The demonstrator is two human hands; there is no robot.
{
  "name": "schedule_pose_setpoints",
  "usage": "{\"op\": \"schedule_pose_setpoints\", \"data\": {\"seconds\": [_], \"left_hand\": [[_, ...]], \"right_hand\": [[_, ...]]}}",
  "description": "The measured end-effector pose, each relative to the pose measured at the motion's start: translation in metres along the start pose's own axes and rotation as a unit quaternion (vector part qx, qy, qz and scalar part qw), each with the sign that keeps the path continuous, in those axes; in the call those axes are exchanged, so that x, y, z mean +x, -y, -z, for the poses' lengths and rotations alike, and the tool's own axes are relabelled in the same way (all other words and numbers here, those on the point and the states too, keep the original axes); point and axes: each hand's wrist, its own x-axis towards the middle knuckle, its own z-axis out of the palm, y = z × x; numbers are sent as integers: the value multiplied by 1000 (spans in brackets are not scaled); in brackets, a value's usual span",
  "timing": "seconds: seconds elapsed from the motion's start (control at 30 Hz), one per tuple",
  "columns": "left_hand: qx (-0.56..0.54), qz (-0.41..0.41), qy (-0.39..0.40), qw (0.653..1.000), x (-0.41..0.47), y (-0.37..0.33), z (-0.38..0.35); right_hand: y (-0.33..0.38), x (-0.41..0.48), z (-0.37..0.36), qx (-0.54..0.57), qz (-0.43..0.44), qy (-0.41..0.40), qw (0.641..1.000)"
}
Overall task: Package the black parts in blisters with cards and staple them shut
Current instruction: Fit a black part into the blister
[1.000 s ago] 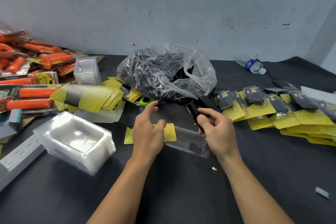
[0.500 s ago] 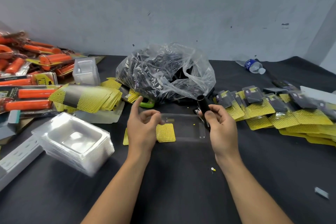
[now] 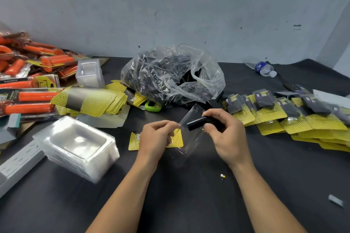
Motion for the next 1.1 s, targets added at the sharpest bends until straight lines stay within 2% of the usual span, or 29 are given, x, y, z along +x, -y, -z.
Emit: {"op": "schedule_pose_setpoints", "data": {"seconds": [0.1,0.17,0.23,0.3,0.4,0.5,0.63,0.8,0.9,1.0,1.1], "left_hand": [[-41,12,89,995,0,1,2],[-40,20,174,984,-2,1,1],[-45,48,221,973,-4,1,0],[-75,83,204,973,-2,2,-4],[-119,105,118,980,0,4,-10],[-159,71,12,985,0,6,-13],[-28,-8,-113,993,1,7,-9],[186,-76,-160,966,-5,11,-11],[161,-84,-96,979,-5,11,-12],[48,-27,-22,998,-5,9,-15],[-53,37,16,998,-5,4,-15]], "right_hand": [[4,3,4,36,17,30,999],[5,3,3,29,33,44,998],[6,1,-2,18,37,38,998],[6,-1,-6,31,22,-17,999],[6,-3,-8,11,-4,-122,992],[8,-10,-12,-30,-15,-139,990],[19,-15,-22,-42,19,-114,992],[23,-23,-39,-58,3,-95,994],[21,-25,-48,-144,-19,-88,985],[17,-24,-44,-222,-28,-70,972],[15,-23,-39,-222,-39,-41,973]]}}
